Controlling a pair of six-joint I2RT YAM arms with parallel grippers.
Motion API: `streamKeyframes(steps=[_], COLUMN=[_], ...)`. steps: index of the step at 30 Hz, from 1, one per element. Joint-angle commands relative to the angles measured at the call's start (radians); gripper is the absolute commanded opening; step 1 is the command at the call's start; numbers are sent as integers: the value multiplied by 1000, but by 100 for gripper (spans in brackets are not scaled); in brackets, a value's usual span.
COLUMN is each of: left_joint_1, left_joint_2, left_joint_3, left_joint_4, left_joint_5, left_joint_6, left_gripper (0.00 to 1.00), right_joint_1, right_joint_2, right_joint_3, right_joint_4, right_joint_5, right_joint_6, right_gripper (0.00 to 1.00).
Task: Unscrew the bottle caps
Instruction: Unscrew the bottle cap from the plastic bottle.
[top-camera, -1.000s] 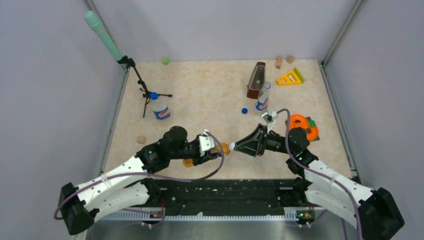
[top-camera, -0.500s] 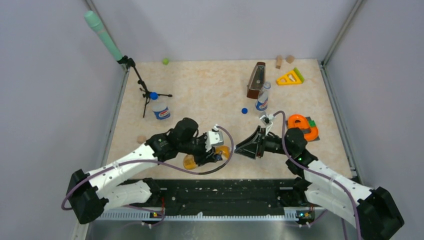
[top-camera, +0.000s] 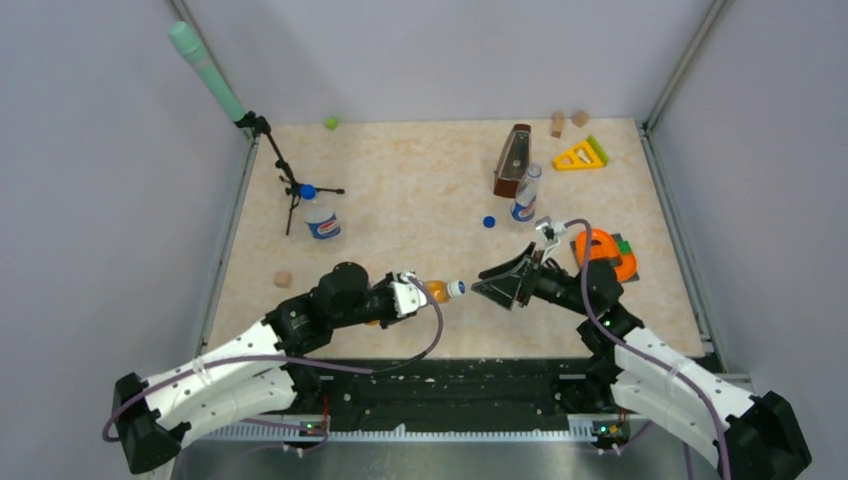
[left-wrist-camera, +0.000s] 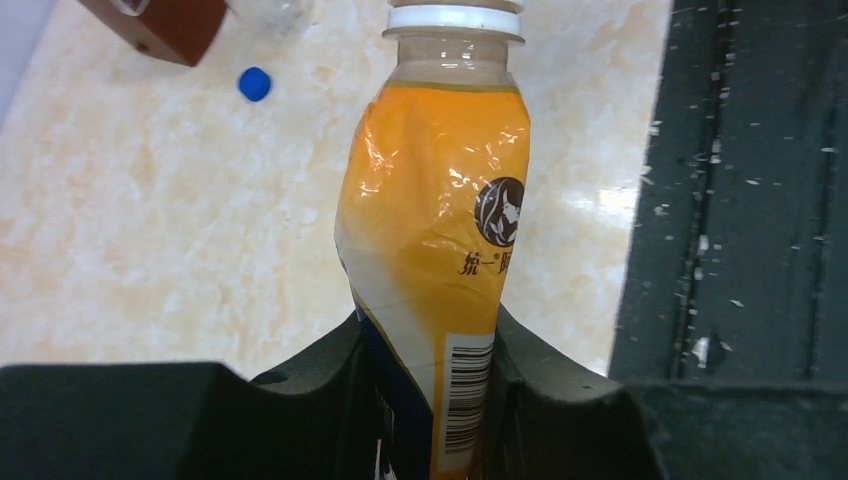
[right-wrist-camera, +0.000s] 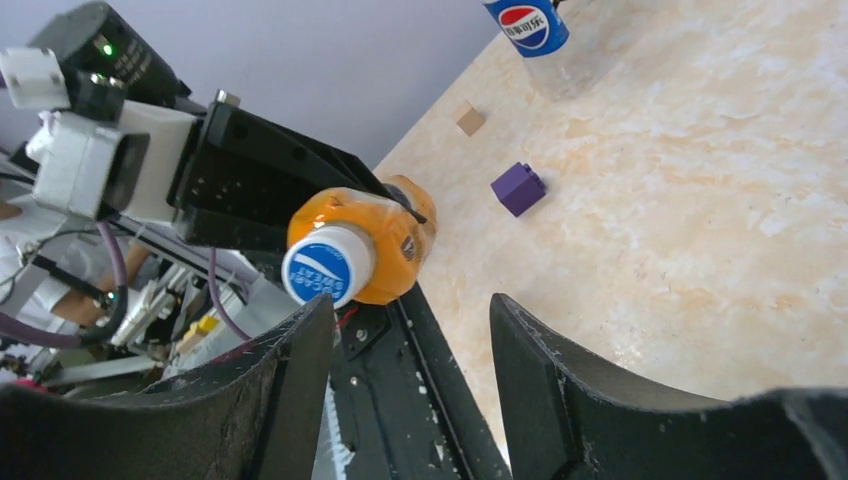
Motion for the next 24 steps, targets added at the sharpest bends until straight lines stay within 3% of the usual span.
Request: streamKeyframes(steps=[1, 4, 7, 13, 24], left_joint_1=[-58, -133, -183, -199, -203], left_joint_2=[9, 49, 83, 41, 73], left_joint_3=[-10, -18, -21, -81, -72], left_joint_4=[112, 157, 204, 328, 310], left_joint_5=[-216, -421, -535, -485, -461], left_joint_6=[86, 132, 157, 191, 205], left_gripper=[0, 0, 0, 0, 0], right_joint_1=[-2, -2, -2, -2, -2], right_joint_2=[-41, -38, -23, 37, 186], right_joint_3=[22, 24, 27, 39, 64], right_joint_4=[55, 78, 85, 82, 257], right_joint_5=[72, 79, 85, 69, -19], right_joint_6=[91, 149, 188, 226, 312], right_gripper=[58, 58, 58, 57, 58])
